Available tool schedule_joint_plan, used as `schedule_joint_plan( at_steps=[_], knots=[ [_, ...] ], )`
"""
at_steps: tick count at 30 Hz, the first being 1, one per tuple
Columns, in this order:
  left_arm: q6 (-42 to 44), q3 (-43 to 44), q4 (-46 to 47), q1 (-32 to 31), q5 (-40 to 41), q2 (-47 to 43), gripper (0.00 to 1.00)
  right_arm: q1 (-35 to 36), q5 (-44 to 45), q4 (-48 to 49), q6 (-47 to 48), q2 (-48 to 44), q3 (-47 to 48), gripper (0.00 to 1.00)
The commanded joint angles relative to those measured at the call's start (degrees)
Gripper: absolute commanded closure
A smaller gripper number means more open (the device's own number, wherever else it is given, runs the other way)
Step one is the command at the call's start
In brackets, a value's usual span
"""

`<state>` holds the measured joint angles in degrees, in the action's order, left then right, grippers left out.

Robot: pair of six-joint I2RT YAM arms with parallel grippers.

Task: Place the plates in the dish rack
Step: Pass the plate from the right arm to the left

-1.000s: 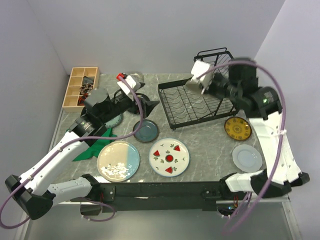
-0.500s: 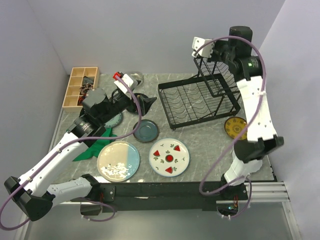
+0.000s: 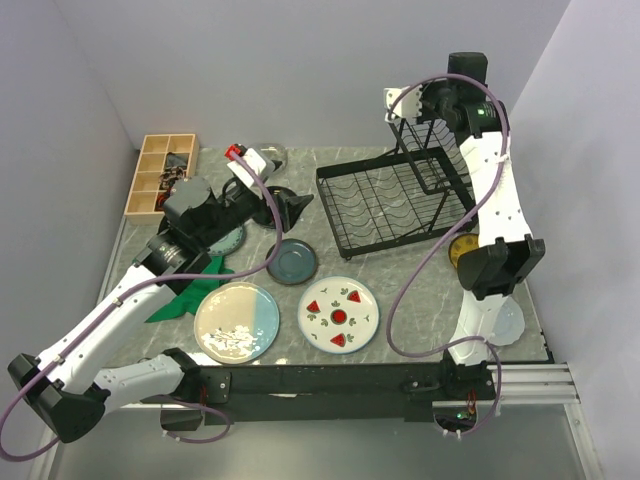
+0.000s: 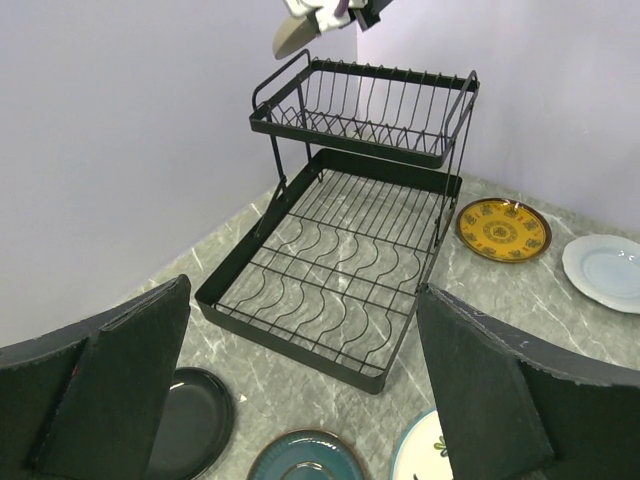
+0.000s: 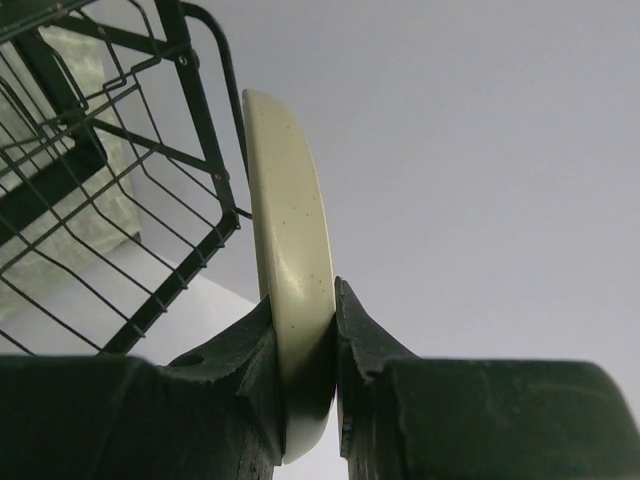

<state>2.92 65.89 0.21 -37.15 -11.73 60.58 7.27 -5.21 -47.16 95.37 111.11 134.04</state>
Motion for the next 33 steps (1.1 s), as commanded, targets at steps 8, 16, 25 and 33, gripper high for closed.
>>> schedule_joint_plan(
  at_steps=[8, 16, 25, 33],
  knots=[
    [0.1, 0.3, 2.2, 0.4, -1.1, -0.1, 0.00, -1.6, -1.9, 3.7, 10.2, 2.8, 3.9, 1.00],
    [-0.2, 0.3, 2.3, 1.1, -1.6, -0.1, 0.01, -2.0, -2.5, 2.4, 12.5, 4.6, 4.7, 1.00],
    [-0.8, 0.5, 2.3, 1.8, -2.3, 0.7, 0.00, -2.0, -3.4, 2.5, 12.0, 4.7, 2.5, 1.00],
    [-1.2, 0.6, 2.3, 2.3, -2.7, 1.2, 0.01, -2.1, -3.8, 3.6, 10.8, 6.0, 2.5, 1.00]
  ],
)
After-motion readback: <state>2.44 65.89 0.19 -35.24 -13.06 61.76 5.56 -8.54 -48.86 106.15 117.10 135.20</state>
